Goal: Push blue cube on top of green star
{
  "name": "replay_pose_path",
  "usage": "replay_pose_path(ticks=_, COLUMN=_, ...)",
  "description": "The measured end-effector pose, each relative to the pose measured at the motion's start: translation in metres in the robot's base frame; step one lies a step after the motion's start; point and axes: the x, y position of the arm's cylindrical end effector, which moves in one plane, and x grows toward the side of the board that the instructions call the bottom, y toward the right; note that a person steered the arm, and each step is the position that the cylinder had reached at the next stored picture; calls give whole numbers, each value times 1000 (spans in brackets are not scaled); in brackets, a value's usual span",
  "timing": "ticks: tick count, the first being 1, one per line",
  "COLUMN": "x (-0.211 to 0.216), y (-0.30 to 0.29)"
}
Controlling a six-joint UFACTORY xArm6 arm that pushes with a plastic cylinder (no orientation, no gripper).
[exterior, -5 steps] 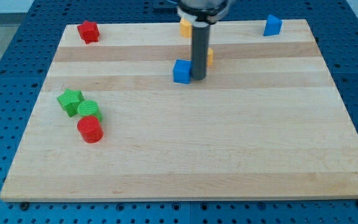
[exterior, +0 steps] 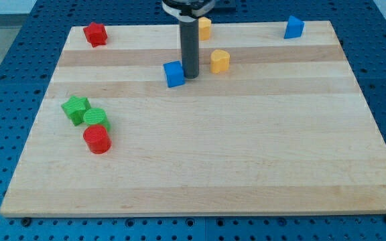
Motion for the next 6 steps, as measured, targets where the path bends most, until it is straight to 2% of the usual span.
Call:
replay_pose_path(ticks=1, x=0, y=-35)
replay_pose_path(ticks=3, x=29, y=-78)
replay_pose_path(ticks=6, x=35, y=-142)
